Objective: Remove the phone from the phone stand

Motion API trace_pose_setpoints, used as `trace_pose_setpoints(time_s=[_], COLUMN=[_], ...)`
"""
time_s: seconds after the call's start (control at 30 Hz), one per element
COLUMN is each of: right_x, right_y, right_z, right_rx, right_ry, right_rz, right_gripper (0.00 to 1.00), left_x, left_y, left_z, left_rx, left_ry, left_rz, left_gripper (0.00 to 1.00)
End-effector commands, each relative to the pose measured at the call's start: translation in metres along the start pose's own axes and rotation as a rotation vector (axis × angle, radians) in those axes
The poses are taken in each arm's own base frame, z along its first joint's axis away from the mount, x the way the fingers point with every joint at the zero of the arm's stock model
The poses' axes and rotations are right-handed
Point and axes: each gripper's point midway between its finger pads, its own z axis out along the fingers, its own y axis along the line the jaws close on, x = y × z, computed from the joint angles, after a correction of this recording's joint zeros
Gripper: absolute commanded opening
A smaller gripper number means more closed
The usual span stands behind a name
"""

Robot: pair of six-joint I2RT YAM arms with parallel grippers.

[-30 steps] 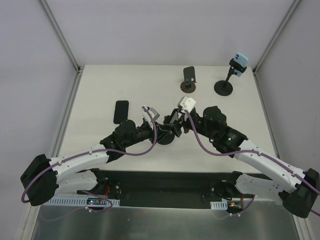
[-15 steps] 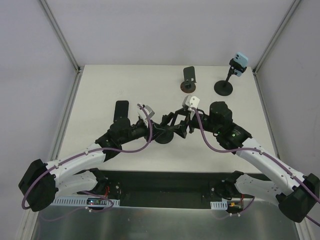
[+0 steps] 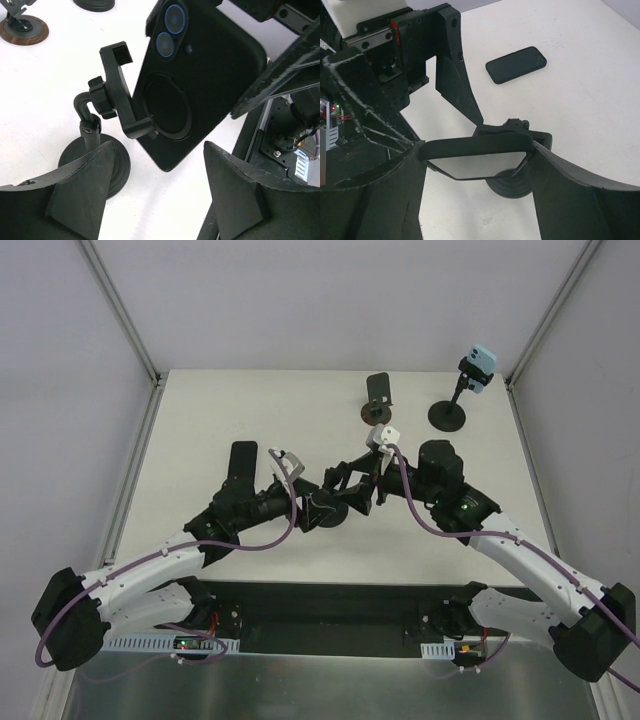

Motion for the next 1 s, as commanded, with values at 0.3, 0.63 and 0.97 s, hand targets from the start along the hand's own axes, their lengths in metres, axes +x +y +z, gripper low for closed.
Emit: trace_pose_setpoints(time_s=[0.3,0.63,0.97], right_x=[-0.067,-0.084,-0.091], right_y=[0.006,0.005,0.014], right_z=[-0.012,-0.023,-0.024], right_rx=[0.094,0.158,0.145], right_ry=[-0.129,-0.174,-0.215], right_rz=[0.067,0.202,0.277], right_gripper=[0.01,0.01,0.01], left_x=[-0.024,-0.038,-0.044], left_y=[-0.027,-0.024,-0.034], left_z=[-0.006,-0.003,0.013], left_rx=[-0.004,-0.166,-0.201], left_ry=[-0.089,-0.124,-0.139], left_rz=[0.104,0.191,0.214], left_gripper=[0.76,0.74,0.57])
